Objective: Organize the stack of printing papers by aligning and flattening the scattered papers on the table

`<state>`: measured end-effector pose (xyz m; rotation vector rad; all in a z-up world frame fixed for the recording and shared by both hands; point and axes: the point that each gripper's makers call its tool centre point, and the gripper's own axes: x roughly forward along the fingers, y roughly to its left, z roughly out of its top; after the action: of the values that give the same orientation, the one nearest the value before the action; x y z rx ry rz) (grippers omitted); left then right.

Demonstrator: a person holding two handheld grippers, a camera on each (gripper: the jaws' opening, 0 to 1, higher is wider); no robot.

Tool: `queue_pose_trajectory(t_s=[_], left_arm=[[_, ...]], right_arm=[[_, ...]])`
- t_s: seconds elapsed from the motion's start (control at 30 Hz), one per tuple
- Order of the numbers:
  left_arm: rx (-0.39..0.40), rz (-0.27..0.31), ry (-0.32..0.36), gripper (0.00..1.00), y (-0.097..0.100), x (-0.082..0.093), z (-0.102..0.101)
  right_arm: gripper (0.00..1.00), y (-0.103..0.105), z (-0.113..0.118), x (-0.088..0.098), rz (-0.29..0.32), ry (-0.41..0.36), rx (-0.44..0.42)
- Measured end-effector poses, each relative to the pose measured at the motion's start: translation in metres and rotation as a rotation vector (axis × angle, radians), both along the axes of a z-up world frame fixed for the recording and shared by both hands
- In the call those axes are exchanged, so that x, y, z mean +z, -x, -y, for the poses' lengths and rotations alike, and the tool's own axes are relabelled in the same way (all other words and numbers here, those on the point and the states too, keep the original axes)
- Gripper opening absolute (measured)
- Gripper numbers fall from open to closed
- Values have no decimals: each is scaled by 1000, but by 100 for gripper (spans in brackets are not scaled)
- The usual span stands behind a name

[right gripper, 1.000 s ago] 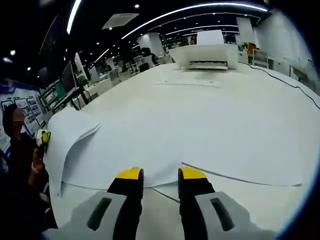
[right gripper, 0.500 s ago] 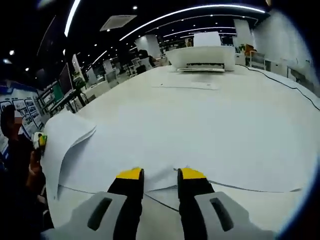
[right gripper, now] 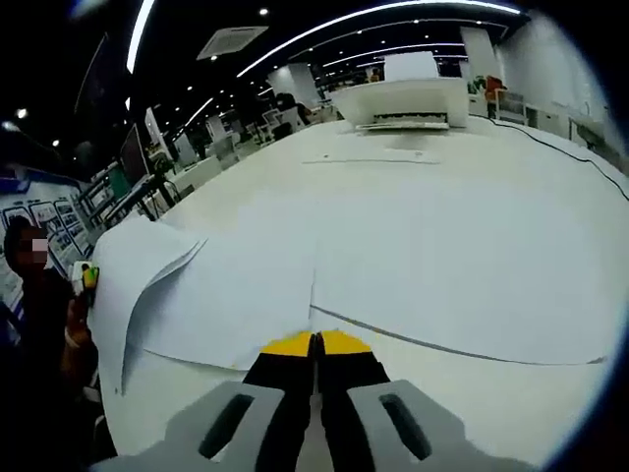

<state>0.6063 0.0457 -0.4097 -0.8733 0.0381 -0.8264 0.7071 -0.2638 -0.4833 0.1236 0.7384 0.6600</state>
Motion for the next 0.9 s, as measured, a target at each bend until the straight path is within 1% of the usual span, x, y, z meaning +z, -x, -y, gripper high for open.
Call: queue_pose_trajectory(t_s=[0.03, 0.07, 0.1, 0.13, 0.17, 0.2, 0.23, 0.27, 0.3, 0.33, 0.37, 0.4, 0.43, 0.53, 0.57, 0.6, 0.63, 0.67, 0.73, 0.77, 0.8, 0.83, 0.9], left_arm=[[-1, 0, -1, 6, 1, 0, 1], [-1, 0, -2, 6, 0, 0, 1], [-1, 1, -2, 6, 0, 0, 0], [-1, 1, -1, 6, -1, 0, 0], [-1, 1, 0, 6, -1, 0, 0], [-1, 2, 1, 6, -1, 0, 0], [-1, 3, 1, 6, -1, 0, 0], [0, 2, 1, 6, -2, 0, -1], [1, 2, 1, 6, -6, 0, -3], [1, 2, 1, 6, -6, 0, -3], [0, 1, 0, 6, -5, 0, -2], [-1, -1, 0, 6, -4, 0, -2], [-1, 0, 1, 6, -2, 0, -1], [-1, 1, -2, 6, -5, 0, -2], [-1, 1, -3, 6, -6, -1, -3], [-1, 1, -6, 6, -6, -1, -2], [-1, 1, -7, 6, -6, -1, -2], [-2, 0, -7, 6, -4, -1, -1], [-2, 0, -7, 6, -1, -1, 0], [-1, 0, -7, 6, -4, -1, -1], [0, 0, -7, 6, -6, -1, -2], [0, 0, -7, 6, -7, -1, -3], [1, 1, -7, 6, -7, -1, -3]], right_arm=[[4, -2, 0, 2, -23, -27, 3], [14, -8, 1, 7, -14, -51, -17], [21, -10, 3, 11, 134, 58, -21], [24, 12, -14, 10, 92, 26, -14], [22, 31, -28, 12, 22, -27, 4], [21, 36, -32, 12, 23, -27, 10], [21, 39, -34, 12, -27, -71, 14], [21, 39, -35, 11, -26, -69, 13], [22, 38, -35, 9, -47, -84, 7], [22, 38, -36, 7, -51, -85, 6], [22, 35, -36, 5, -79, -103, 13], [22, 35, -37, 2, -83, -92, 30], [21, 33, -37, 0, -102, -100, 36], [23, 23, -36, 6, -27, -3, 68], [23, 21, -35, 5, 4, 61, 89], [23, 19, -34, 5, 20, 131, 107], [24, 16, -31, 3, 23, 160, 117], [24, 10, -27, 4, 42, 220, 138], [24, 6, -24, 1, 77, 295, 172], [24, 3, -23, 1, 85, 306, 174], [23, -5, -20, -1, 52, 274, 130], [22, -5, -19, -3, 63, 285, 133], [20, -8, -17, -3, 60, 284, 127]])
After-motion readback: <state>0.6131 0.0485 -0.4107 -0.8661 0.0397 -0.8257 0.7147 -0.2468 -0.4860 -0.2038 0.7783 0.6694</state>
